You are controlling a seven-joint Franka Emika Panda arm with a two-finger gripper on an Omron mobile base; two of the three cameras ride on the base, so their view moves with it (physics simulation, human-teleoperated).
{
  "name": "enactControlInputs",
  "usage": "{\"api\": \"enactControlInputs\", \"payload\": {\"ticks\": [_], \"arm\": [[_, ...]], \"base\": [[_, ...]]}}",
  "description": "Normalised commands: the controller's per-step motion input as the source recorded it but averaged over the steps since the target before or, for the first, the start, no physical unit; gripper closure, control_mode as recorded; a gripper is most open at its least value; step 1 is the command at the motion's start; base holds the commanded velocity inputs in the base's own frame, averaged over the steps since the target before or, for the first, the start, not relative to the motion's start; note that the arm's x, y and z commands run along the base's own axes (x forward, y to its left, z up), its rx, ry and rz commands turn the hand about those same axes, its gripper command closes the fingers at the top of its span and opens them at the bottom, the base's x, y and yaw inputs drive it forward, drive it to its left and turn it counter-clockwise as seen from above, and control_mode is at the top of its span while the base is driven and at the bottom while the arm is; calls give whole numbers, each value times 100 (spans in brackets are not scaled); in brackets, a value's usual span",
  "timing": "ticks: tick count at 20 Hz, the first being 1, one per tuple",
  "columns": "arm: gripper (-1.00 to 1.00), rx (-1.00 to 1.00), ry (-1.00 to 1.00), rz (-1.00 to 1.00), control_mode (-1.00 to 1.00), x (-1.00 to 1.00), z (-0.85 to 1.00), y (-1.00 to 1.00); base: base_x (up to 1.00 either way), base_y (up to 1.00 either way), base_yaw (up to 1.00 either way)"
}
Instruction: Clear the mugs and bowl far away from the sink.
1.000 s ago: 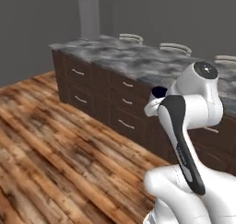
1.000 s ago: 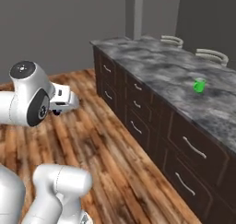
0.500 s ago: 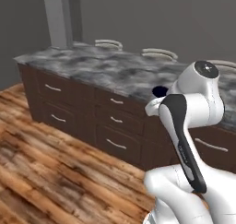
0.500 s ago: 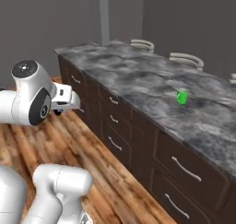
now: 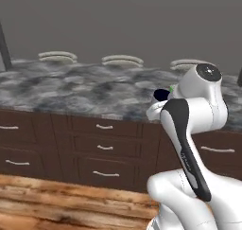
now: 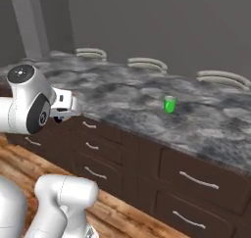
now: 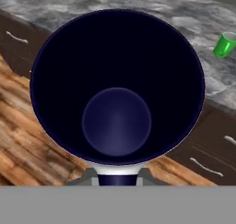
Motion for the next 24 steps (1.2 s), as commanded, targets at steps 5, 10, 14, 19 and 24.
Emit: {"api": "enactControlInputs", "payload": {"ticks": [5, 10, 14, 19, 24], "arm": [[100, 0, 0, 0, 100, 0, 0, 0], [100, 0, 0, 0, 100, 0, 0, 0], [100, 0, 0, 0, 100, 0, 0, 0], [100, 0, 0, 0, 100, 0, 0, 0], [100, 0, 0, 0, 100, 0, 0, 0]], "base": [[100, 63, -46], [77, 15, -29], [19, 2, -23], [16, 30, -30], [49, 55, -37]]}}
